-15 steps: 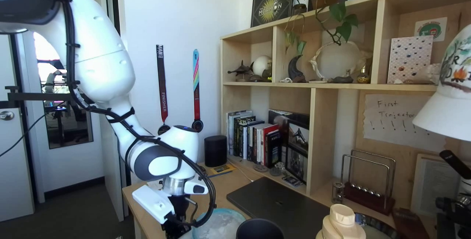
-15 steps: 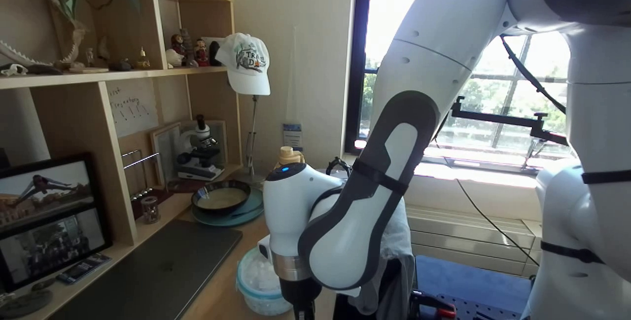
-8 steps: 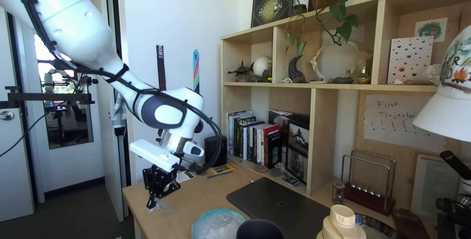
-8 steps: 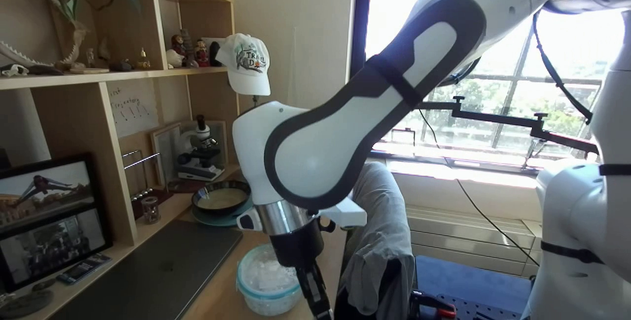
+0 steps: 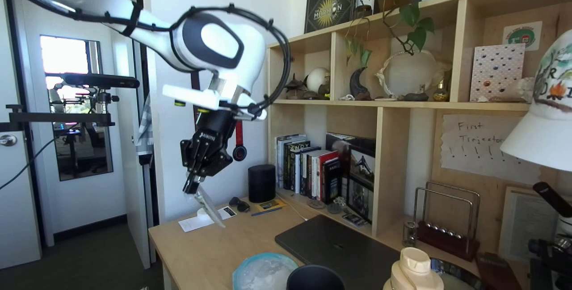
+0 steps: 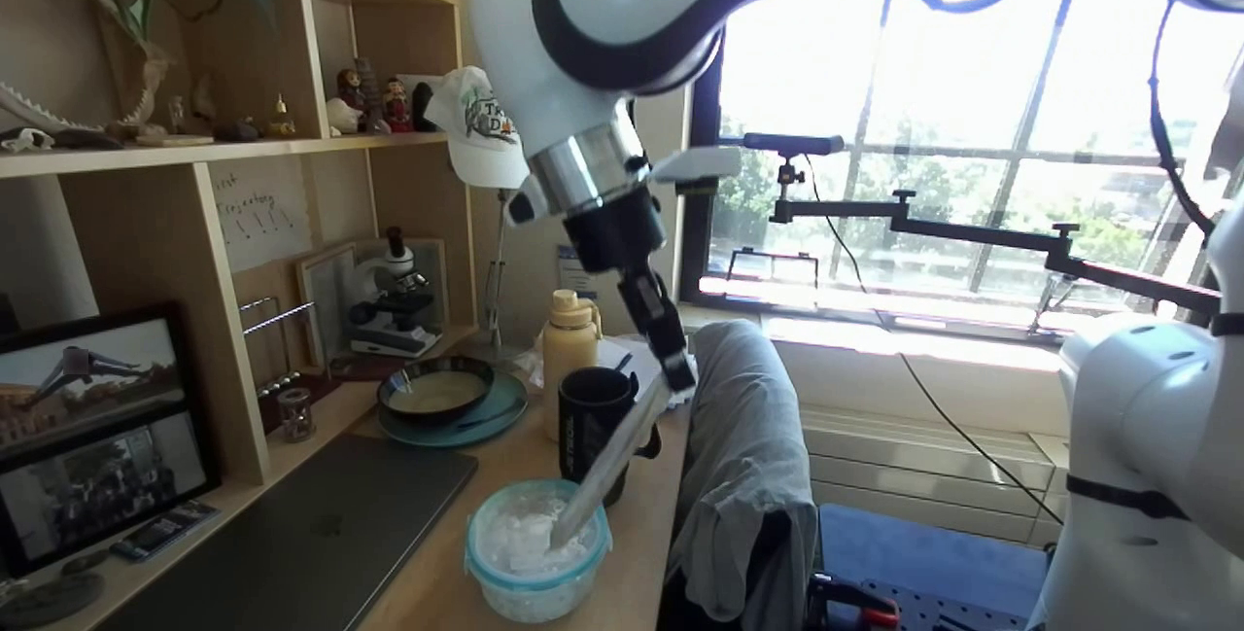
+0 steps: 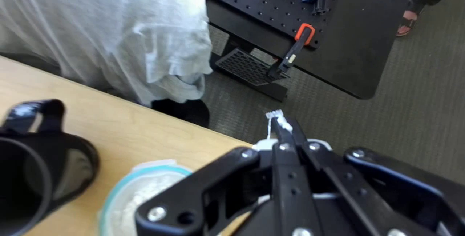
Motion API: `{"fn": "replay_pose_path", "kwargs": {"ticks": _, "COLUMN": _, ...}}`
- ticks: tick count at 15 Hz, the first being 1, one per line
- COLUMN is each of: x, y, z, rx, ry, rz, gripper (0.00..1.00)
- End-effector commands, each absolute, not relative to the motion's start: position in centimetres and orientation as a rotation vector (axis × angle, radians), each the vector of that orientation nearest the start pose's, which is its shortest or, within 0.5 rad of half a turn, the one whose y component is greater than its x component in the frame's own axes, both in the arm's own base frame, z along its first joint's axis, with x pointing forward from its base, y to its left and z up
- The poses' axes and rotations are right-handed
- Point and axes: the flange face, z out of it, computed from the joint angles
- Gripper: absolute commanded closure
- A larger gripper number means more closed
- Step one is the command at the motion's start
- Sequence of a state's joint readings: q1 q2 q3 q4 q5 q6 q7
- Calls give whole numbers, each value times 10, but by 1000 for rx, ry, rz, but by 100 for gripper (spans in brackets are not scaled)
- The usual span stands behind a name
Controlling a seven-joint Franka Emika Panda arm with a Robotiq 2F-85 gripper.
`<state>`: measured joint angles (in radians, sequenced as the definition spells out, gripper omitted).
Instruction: Place the white packet inside the black mug
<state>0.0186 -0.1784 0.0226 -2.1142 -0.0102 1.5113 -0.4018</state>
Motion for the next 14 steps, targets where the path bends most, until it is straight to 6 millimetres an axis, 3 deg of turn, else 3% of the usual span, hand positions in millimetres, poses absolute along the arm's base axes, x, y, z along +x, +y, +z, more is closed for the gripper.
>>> {"fn": "replay_pose_path", "kwargs": {"ticks": 1, "x": 454, "y": -22, "z": 528, "rx": -3097, "ry": -475, "rz": 696, "gripper": 100}}
{"fn": "replay_pose_path", "kwargs": {"ticks": 4, "x": 460, "y": -53, "z": 557, "rx": -3195, "ry": -347, "rz": 769, "gripper": 100}}
{"fn": "replay_pose_path", "kwargs": {"ticks": 7, "x": 472, "y": -78, "z": 555, "rx": -3266, "ry": -256, "rz": 823, "gripper": 100}}
{"fn": "replay_pose_path", "kwargs": {"ticks": 14, "x": 512, "y": -116, "z": 499, "rx": -3391, "ry": -179, "rz": 900, "gripper": 100}}
